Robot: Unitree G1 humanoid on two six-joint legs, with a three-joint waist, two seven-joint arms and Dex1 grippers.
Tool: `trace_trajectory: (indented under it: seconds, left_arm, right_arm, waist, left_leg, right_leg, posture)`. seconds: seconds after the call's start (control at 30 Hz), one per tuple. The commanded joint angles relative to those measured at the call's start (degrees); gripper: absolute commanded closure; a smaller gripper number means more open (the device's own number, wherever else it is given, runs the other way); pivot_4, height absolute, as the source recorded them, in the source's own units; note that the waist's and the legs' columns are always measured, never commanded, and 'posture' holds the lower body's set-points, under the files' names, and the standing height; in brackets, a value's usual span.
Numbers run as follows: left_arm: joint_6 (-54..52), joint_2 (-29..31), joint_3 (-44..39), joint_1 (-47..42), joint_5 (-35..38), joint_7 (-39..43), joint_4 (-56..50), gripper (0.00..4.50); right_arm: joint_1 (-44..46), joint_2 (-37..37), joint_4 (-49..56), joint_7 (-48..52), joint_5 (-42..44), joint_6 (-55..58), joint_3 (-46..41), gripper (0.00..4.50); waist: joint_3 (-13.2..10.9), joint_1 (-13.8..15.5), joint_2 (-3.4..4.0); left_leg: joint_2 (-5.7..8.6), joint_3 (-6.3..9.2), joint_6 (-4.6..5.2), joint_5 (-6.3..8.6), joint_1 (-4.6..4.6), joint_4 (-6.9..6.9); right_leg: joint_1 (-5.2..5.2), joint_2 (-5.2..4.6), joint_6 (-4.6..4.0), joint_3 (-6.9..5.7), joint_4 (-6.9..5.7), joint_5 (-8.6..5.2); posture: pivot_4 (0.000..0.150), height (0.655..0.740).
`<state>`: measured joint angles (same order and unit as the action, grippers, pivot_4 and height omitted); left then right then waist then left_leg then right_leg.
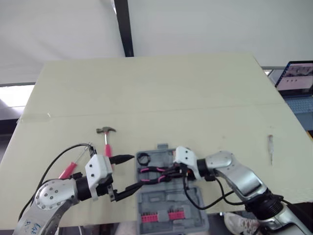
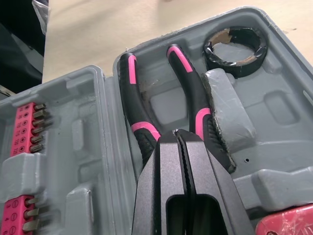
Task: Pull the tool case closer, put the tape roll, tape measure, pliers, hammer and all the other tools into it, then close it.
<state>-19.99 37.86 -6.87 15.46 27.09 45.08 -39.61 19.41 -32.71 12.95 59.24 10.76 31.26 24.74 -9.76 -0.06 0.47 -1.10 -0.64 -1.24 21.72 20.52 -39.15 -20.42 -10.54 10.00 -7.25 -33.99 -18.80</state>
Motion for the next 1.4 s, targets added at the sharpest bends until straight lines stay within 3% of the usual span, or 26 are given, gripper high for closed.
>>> trace_trajectory:
  seconds: [0.03, 0.83, 1.4]
  left_arm:
    - [-0.3, 0.7, -1.3, 0.2, 1.3, 0.0, -1.9, 0.0]
    - [-1.3, 0.9, -0.8, -1.1, 0.8, -0.3, -1.0, 0.0]
    - [1.9, 4.5, -5.1, 6.1, 0.1, 6.1, 2.6, 0.0]
  right_arm:
    - [-1.0, 0.2, 0.4, 0.1, 0.0, -1.2, 0.3, 4.46]
    - [-3.4, -0.6, -1.0, 1.4, -0.5, -2.3, 1.1, 4.46]
    - [-4.9, -0.5, -5.4, 1.0, -2.4, -6.0, 3.0, 4.46]
  waist:
    - [0.0, 0.0, 0.0]
    - [0.0, 0.0, 0.0]
    - [0.1, 0.0, -0.17]
  left_leg:
    - [0.0, 0.0, 0.0, 0.0, 0.0, 0.0]
    - [0.0, -0.01, 0.0, 0.0, -0.02, 0.0]
    - [-0.01, -0.01, 0.0, 0.0, -0.14, 0.04]
  right_leg:
    - [0.0, 0.0, 0.0, 0.0, 0.0, 0.0]
    - [0.01, 0.0, 0.0, 0.0, -0.01, 0.0]
    - [0.12, 0.0, -0.01, 0.0, 0.0, 0.0]
  posture:
    - [0.15, 0.74]
    - [0.15, 0.74]
    - [0.15, 0.74]
